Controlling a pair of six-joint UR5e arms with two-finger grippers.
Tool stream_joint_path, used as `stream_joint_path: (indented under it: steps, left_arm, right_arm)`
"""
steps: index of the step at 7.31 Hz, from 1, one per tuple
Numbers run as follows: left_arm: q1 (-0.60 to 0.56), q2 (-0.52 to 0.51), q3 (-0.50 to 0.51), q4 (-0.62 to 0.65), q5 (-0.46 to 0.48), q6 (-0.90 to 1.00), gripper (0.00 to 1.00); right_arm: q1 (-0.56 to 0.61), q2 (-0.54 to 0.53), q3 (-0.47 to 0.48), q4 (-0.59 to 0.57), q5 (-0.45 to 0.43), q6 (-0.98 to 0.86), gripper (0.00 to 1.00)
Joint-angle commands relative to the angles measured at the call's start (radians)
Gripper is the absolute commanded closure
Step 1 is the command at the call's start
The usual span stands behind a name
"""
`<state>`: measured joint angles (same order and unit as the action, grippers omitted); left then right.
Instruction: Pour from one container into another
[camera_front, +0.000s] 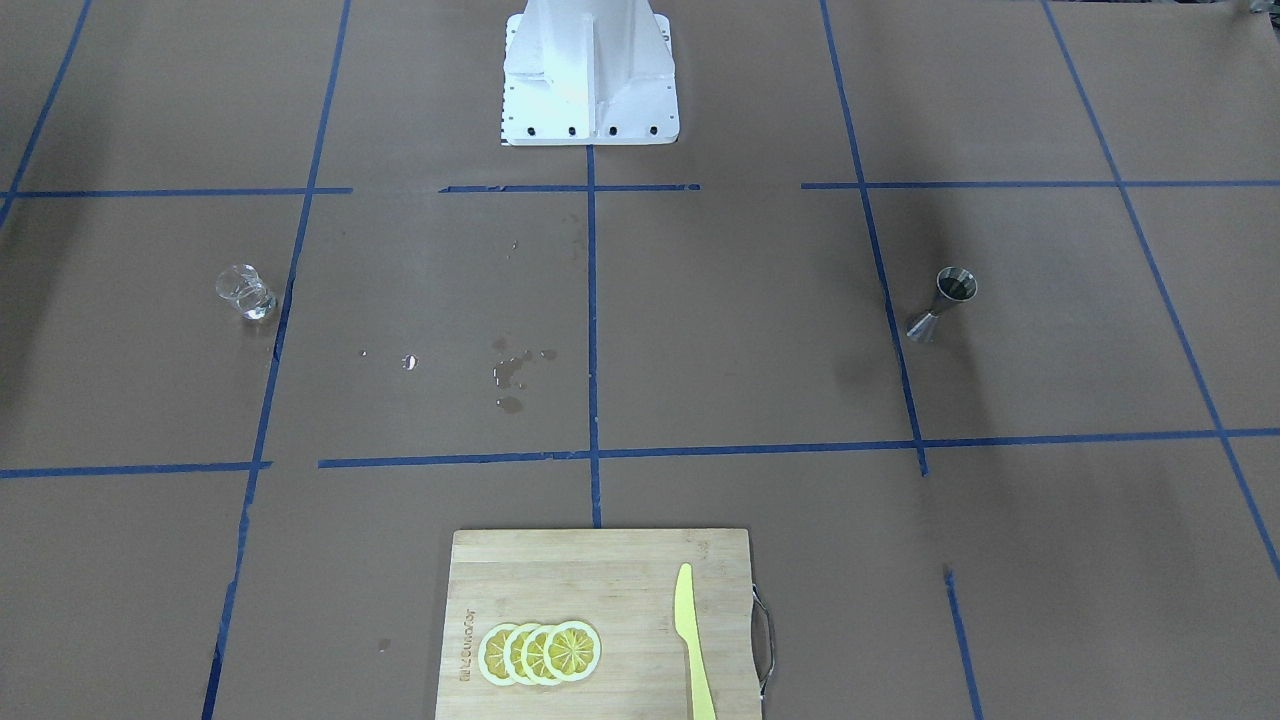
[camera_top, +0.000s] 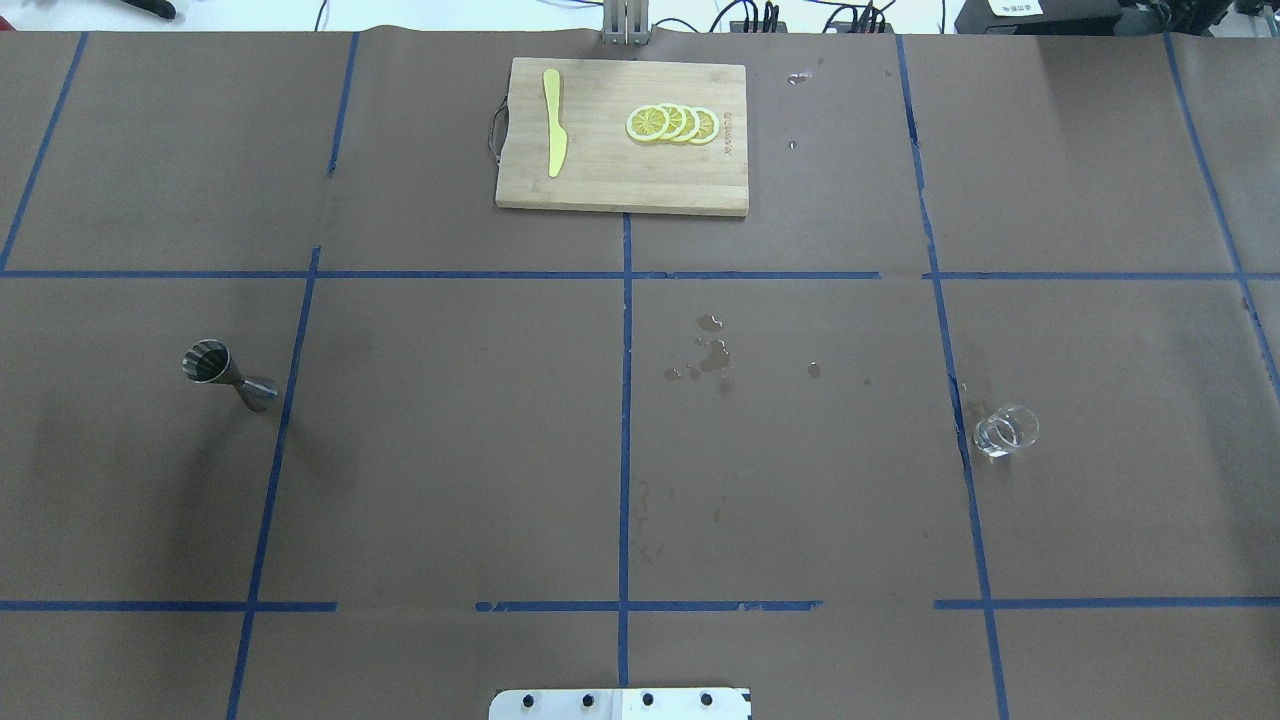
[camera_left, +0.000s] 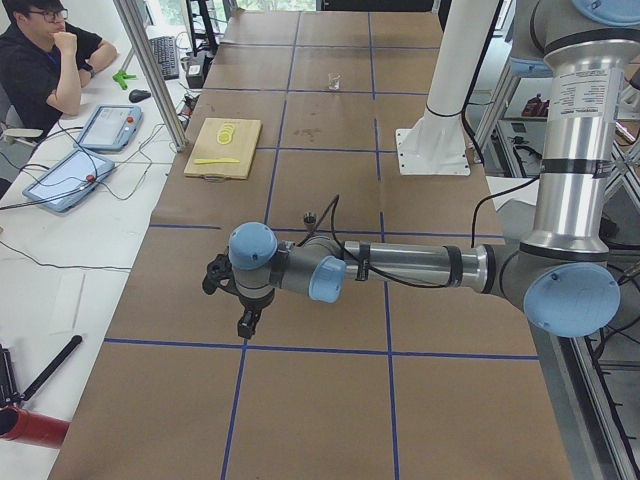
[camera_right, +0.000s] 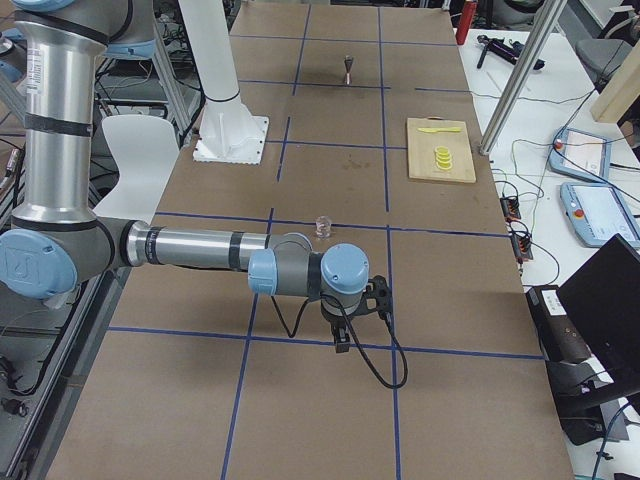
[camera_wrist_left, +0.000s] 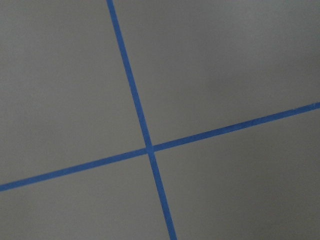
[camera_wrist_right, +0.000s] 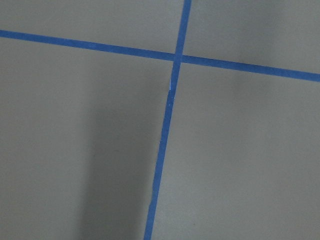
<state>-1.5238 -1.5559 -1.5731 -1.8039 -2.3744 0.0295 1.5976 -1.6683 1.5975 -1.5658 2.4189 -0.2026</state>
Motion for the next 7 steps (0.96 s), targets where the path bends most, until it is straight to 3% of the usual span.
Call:
stream_joint_path:
  steps: [1,4,5,7]
  left_arm:
    - [-0.004,0.013,-0.004,0.004,0.003,-0.003,0.0]
    - [-0.004,0.014,-0.011,0.003,0.003,-0.005,0.0]
    - [-0.004,0.014,-0.011,0.003,0.003,-0.006,0.0]
    - [-0.003,0.014,-0.01,0.001,0.003,-0.006,0.0]
  right_arm:
    - [0.013,-0.001,-0.025,0.001,-0.004,0.008,0.0]
    - [0.015,0.012,0.066,0.001,-0.015,0.196,0.0]
    - [0.015,0.006,0.115,0.001,-0.006,0.2,0.0]
    - [0.013,0.008,0.125,0.013,-0.009,0.201,0.0]
